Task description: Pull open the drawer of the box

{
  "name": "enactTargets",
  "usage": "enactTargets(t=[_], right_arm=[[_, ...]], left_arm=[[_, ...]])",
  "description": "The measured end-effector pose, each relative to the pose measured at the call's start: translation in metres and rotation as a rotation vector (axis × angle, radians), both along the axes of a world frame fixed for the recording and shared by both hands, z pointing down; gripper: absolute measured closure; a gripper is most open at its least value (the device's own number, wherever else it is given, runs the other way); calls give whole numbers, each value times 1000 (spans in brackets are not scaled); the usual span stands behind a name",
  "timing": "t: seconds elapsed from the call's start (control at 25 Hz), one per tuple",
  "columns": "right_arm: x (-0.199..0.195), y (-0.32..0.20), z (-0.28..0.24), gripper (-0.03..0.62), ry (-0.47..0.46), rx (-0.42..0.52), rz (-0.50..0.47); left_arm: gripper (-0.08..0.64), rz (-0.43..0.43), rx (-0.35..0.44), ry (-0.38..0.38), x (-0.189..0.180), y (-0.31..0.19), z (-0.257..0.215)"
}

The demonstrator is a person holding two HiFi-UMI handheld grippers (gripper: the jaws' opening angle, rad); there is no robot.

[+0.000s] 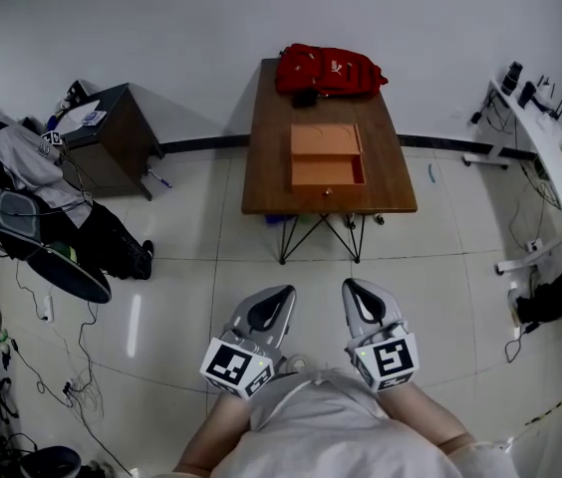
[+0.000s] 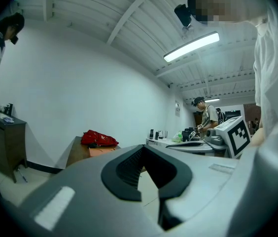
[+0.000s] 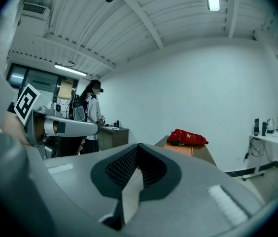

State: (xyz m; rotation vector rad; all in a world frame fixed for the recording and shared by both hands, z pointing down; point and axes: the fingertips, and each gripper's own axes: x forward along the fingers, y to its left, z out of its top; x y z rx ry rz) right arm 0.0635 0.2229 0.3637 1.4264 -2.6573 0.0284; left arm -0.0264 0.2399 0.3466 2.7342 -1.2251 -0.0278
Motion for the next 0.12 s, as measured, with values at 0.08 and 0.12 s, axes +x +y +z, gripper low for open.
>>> enactTargets(t=[0.08,0.12], right_arm=[[-1,0,0,586,3,2,-1],[-1,0,0,586,5,4,-1]], left_arm=[[555,-2,1,0,-2,0,0],[555,-3,2,1,-2,0,-1]])
